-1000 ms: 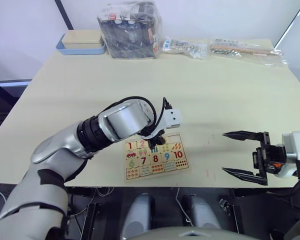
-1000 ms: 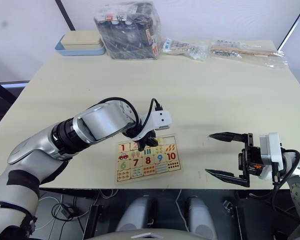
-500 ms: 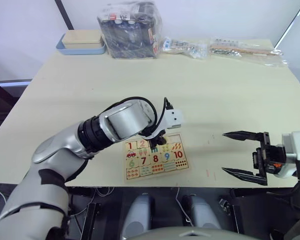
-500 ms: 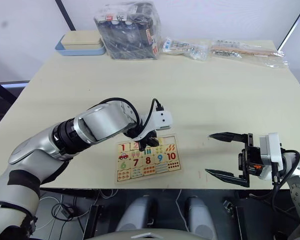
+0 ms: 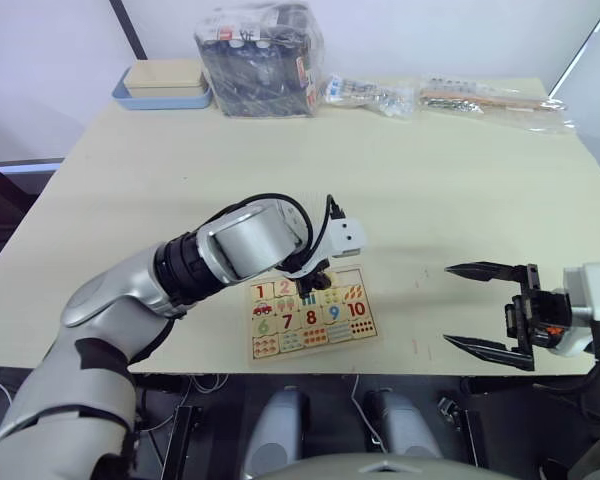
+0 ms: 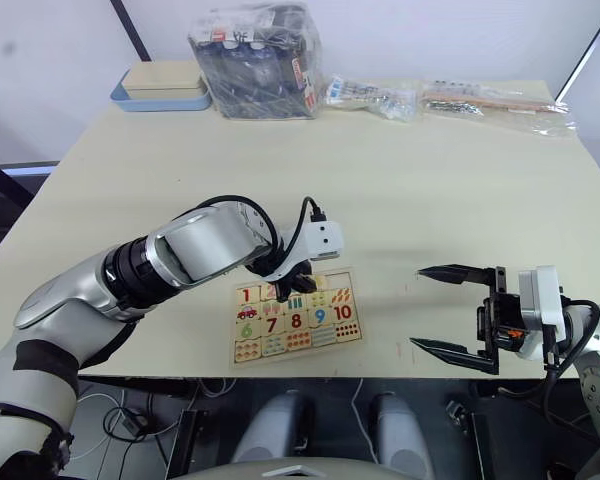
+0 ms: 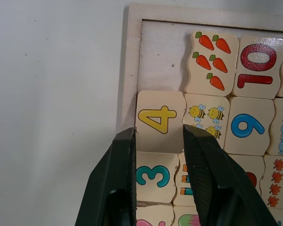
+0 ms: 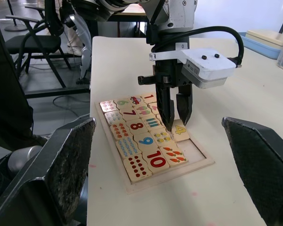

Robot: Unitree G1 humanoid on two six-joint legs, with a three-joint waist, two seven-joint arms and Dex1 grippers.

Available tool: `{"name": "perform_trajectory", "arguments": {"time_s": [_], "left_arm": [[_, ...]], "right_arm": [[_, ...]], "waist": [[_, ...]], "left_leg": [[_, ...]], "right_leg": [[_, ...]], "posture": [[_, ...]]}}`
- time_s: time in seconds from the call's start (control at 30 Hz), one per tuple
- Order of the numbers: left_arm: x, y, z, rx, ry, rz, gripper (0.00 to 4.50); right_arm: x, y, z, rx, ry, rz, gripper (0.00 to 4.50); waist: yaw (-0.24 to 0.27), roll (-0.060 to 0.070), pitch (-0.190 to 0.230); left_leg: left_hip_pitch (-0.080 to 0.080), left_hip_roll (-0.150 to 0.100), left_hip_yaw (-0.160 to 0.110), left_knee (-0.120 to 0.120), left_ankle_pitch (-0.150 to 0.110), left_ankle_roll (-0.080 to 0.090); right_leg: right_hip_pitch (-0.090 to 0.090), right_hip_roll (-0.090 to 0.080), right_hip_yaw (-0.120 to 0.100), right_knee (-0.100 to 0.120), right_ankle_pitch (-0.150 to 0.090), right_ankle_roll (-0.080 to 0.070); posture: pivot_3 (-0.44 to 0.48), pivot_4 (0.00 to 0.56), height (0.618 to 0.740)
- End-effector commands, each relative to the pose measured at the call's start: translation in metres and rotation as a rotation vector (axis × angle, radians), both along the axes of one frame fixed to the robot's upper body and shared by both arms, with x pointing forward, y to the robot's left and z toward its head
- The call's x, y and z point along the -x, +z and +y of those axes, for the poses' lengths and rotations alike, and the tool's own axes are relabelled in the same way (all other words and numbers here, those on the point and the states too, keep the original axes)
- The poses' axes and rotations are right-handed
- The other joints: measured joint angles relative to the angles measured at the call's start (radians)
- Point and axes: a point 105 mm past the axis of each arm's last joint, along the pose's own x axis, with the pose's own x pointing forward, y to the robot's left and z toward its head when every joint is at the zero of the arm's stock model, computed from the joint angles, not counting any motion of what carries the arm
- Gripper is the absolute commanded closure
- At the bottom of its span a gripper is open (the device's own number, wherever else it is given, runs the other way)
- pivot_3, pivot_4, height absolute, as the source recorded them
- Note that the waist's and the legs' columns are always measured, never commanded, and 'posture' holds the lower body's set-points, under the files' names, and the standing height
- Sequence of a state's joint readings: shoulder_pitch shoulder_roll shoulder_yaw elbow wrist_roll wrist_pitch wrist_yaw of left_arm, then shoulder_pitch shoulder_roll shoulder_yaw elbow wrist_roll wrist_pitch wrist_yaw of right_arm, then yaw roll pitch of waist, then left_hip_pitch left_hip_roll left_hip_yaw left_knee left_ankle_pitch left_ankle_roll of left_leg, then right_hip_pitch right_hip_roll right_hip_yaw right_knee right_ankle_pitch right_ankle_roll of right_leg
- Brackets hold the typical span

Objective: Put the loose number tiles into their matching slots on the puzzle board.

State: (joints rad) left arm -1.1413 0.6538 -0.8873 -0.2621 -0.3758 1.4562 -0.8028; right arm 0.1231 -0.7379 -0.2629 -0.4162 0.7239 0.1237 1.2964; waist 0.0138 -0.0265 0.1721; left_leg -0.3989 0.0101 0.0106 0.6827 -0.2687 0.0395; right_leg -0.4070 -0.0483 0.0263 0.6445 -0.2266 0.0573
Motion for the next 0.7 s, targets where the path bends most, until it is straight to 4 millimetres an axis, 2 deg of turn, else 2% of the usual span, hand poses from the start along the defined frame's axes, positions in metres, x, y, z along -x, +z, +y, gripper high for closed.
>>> {"name": "perform_trajectory", "arguments": {"time_s": [0.03, 0.5, 0.63, 0.67, 0.7], "left_arm": [[0.0007, 0.0021, -0.0013, -0.002, -0.017, -0.019, 3.55], [0.0018, 0.0014, -0.0036, 0.001, -0.028, -0.018, 3.55], [0.0023, 0.002, -0.0038, 0.002, -0.032, -0.018, 1.55], [0.0023, 0.0022, -0.0039, 0.003, -0.032, -0.018, 1.33], [0.0023, 0.0025, -0.0039, 0.004, -0.032, -0.018, 0.63]], "right_arm": [[0.0027, 0.0082, 0.0028, -0.004, 0.014, -0.051, 0.0], [0.0027, 0.0081, 0.0022, -0.002, 0.014, -0.051, 0.0], [0.0027, 0.008, 0.0023, -0.002, 0.014, -0.051, 0.0], [0.0027, 0.0079, 0.0023, -0.002, 0.014, -0.051, 0.0], [0.0027, 0.0079, 0.0023, -0.002, 0.014, -0.05, 0.0]], "waist": [[0.0, 0.0, 0.0], [0.0, 0.0, 0.0], [0.0, 0.0, 0.0], [0.0, 0.0, 0.0], [0.0, 0.0, 0.0]], "left_leg": [[0.0, 0.0, 0.0, 0.0, 0.0, 0.0], [0.0, 0.0, 0.0, 0.0, 0.0, 0.0], [0.0, 0.0, 0.0, 0.0, 0.0, 0.0], [0.0, 0.0, 0.0, 0.0, 0.0, 0.0], [0.0, 0.0, 0.0, 0.0, 0.0, 0.0]], "right_leg": [[0.0, 0.0, 0.0, 0.0, 0.0, 0.0], [0.0, 0.0, 0.0, 0.0, 0.0, 0.0], [0.001, 0.0, 0.0, 0.0, 0.0, 0.0], [0.001, 0.0, 0.0, 0.0, 0.0, 0.0], [0.001, 0.0, 0.0, 0.0, 0.0, 0.0]], "posture": [[0.0, 0.15, 0.74], [0.0, 0.15, 0.74], [0.0, 0.15, 0.74], [0.0, 0.15, 0.74], [0.0, 0.15, 0.74]]}}
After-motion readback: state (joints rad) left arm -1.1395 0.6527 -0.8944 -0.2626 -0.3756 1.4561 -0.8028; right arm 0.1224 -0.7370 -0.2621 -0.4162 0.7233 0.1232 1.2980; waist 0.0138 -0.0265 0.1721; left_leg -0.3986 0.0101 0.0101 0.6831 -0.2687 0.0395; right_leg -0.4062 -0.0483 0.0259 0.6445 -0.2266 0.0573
